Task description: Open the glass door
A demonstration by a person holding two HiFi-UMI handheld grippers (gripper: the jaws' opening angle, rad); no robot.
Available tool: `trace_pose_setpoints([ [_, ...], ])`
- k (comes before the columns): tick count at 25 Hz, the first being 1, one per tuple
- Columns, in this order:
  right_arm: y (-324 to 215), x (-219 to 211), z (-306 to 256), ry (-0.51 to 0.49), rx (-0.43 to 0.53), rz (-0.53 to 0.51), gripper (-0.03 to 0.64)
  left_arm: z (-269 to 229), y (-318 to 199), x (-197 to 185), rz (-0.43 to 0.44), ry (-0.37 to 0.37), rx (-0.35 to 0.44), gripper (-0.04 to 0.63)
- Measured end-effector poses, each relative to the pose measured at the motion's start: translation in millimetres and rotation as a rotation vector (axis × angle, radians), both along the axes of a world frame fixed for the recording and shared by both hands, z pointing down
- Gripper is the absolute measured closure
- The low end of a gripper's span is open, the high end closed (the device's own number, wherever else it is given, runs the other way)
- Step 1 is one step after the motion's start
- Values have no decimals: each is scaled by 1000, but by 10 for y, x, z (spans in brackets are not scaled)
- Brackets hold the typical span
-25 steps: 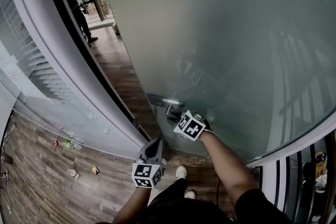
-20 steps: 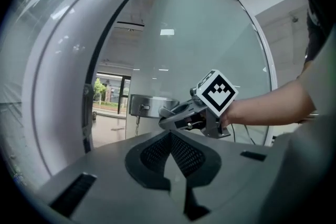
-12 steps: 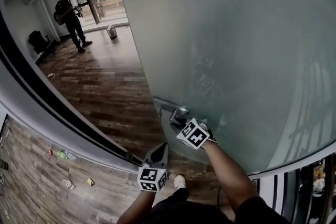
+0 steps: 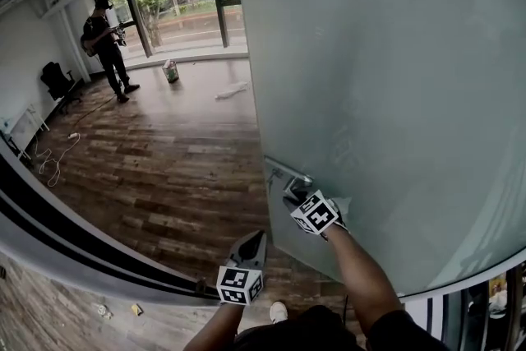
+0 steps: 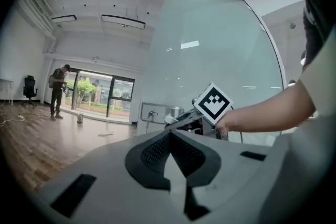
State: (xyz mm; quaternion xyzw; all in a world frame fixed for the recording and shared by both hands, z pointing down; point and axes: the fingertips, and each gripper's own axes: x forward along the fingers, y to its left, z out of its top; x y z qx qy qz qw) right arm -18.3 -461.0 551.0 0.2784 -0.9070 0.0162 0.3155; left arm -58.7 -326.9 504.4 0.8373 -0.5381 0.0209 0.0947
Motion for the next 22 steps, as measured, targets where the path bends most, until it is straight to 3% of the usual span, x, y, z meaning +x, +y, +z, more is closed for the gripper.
trace_pose_setpoints([
  [11,-1245,630,26,-15,-28,139,569,115,-749,81,-31,3,-46,594],
  [22,-2449,1473,170,-42,-45,286,569,266,-1878,608,-41,6,-47,594],
])
